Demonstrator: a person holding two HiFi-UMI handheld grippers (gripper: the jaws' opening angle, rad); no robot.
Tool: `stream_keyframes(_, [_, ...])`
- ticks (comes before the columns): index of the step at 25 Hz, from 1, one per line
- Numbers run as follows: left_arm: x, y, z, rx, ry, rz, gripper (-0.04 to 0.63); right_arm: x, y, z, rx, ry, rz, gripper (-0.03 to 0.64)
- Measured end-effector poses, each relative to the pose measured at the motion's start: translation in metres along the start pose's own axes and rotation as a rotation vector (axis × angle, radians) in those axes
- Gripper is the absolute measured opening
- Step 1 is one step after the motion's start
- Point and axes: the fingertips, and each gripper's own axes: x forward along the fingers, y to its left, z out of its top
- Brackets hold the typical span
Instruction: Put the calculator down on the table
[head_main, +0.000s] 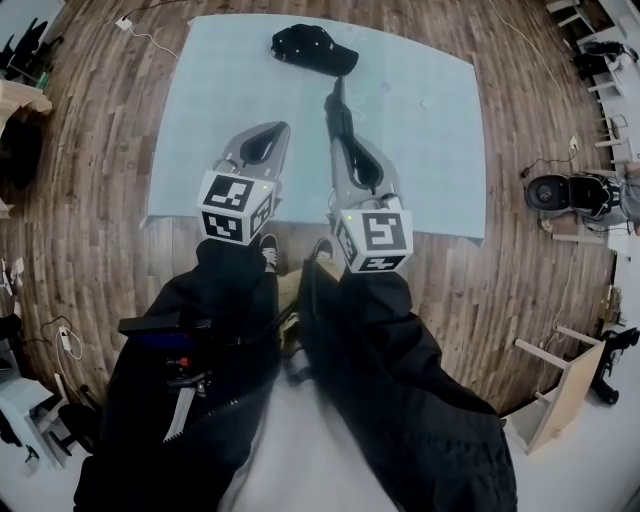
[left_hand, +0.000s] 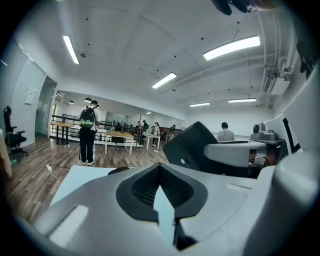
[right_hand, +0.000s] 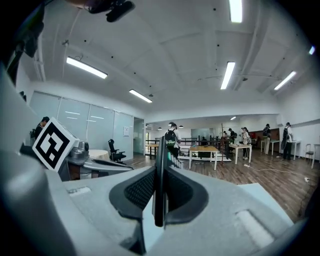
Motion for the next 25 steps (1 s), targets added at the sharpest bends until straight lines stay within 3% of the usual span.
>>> stream_keyframes(13, [0.044,-0.028,-0.101,-0.113,0.221,0.040,0.002,0.000,-0.034,-0.088,-0.090,0.222,0.090,0.048])
stream_keyframes(25, [0.047,-0.023,-0.192,-0.212,0.412,0.056,0.002,0.011,-0.023,-0.198,-0.294,0.464,0.208,0.048])
